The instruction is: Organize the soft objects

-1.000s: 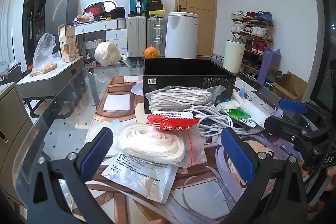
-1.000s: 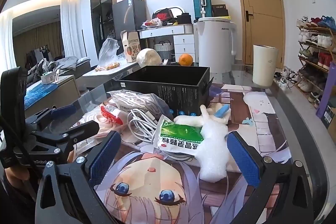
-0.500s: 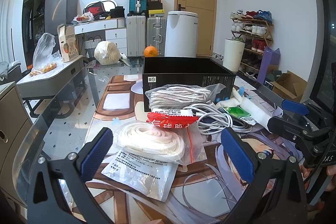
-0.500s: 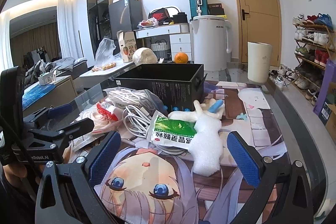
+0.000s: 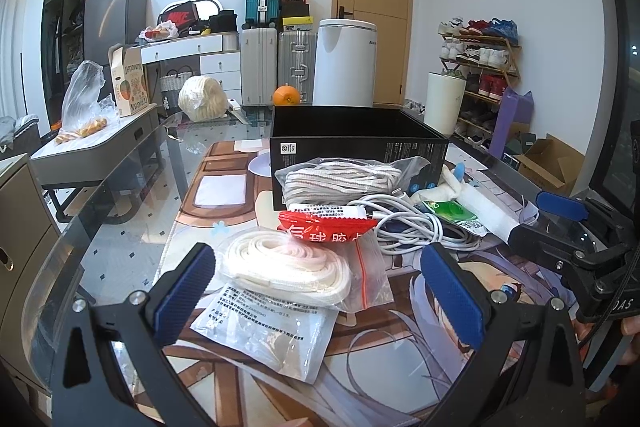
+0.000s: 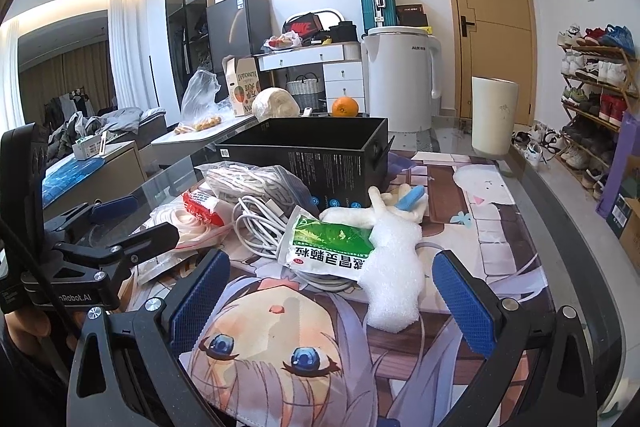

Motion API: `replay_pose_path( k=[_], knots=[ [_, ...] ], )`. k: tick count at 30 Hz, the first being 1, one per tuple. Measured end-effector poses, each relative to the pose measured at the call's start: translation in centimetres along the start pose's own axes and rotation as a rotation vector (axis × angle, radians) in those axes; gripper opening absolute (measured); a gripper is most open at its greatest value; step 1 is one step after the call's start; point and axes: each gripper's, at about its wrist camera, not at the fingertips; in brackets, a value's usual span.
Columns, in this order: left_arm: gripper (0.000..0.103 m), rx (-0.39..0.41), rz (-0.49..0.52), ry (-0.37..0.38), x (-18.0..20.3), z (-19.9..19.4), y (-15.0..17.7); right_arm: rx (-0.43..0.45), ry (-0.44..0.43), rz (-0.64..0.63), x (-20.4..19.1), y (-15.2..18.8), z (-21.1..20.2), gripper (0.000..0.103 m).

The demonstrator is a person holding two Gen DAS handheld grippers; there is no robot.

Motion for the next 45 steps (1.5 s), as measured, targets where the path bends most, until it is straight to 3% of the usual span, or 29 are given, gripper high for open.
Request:
replay_pose_path(
  k=[24,45],
  knots=[
    [0.103,-0.013,-0.006,0.024,-0.4,0.1,0.2,-0.011,-0.004,0.002,0.0,0.1,0.2,0.103],
    [0.103,-0.027,-0.001,-0.001,-1.4,0.1,0.6,-0.015,0.003,0.001,0.2,0.1,0.1,0.103]
  ],
)
Point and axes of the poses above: each gripper's, at about its wrist camera, not at the fingertips, and z roughly the way its jaws point, x to its right, y to its underside, and after that the axes turned 1 degree about z, right-handed
